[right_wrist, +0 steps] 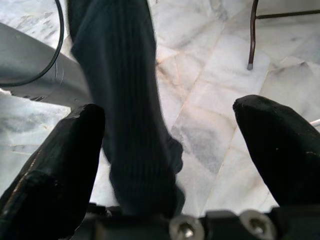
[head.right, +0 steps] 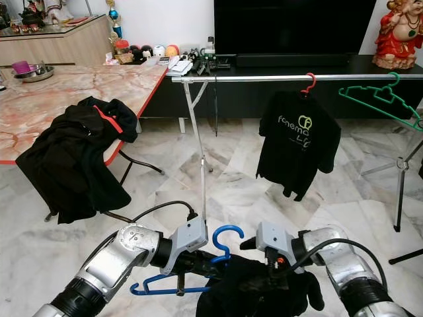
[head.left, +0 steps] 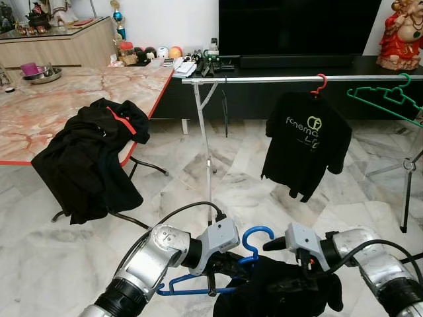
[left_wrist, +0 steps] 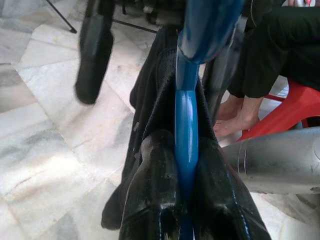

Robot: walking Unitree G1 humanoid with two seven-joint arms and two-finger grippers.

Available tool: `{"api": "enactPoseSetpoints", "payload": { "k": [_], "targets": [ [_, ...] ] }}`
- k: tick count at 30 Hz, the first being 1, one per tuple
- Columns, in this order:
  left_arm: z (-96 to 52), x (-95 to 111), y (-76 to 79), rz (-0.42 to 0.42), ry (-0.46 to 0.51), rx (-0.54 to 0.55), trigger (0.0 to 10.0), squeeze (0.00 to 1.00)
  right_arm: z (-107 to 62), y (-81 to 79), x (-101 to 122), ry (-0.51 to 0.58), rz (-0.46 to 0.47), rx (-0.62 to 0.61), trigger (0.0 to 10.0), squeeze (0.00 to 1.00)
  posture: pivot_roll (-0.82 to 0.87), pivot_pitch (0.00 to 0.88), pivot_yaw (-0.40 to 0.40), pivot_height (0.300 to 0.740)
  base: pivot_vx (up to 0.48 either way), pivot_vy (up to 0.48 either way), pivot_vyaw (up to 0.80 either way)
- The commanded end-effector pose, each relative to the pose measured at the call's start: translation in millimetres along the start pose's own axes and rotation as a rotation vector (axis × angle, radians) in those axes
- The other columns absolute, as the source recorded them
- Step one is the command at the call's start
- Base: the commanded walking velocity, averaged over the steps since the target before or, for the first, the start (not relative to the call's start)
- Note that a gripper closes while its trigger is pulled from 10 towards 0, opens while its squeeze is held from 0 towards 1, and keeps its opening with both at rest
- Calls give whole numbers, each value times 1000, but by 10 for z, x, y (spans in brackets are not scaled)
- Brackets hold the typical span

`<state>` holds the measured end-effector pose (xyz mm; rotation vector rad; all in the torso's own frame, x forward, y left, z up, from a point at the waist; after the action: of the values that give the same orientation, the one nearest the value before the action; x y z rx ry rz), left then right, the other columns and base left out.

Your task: Hang hanger

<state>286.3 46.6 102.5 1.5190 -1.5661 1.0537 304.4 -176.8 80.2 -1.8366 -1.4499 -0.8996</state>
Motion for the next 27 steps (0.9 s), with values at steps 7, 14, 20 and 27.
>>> {"api": "enactPoseSetpoints", "payload": {
  "k": [7,14,20,27],
  "targets": [
    [2,136,-14,45,29,-3,10000,0,42,30,49,13,-21,-7,0,0,30,16,6,740,0,0,0],
    [6,137,-10,47,30,-3,10000,0,58,-19,-35,-34,-17,39,0,0,29,15,4,740,0,0,0],
    [16,138,-8,49,31,-3,10000,0,66,-48,-89,-58,-15,54,0,0,27,13,4,740,0,0,0],
    [22,134,-1,50,30,-3,10000,0,95,-55,-103,-59,-15,58,0,0,27,8,4,740,0,0,0]
  ]
}}
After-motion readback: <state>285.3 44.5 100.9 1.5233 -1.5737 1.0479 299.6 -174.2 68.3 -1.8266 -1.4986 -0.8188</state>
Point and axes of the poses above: a point about 5 cm out from each wrist's last joint towards the gripper, its own z axis pointing out of the wrist towards the gripper, its own x axis along the axis of the wrist's last joint, y = z × x, the point moved 1 cm from there along z, pointing out of the wrist towards the gripper, and after that the axes turned 6 degrees about z, right-handed, at the moved point
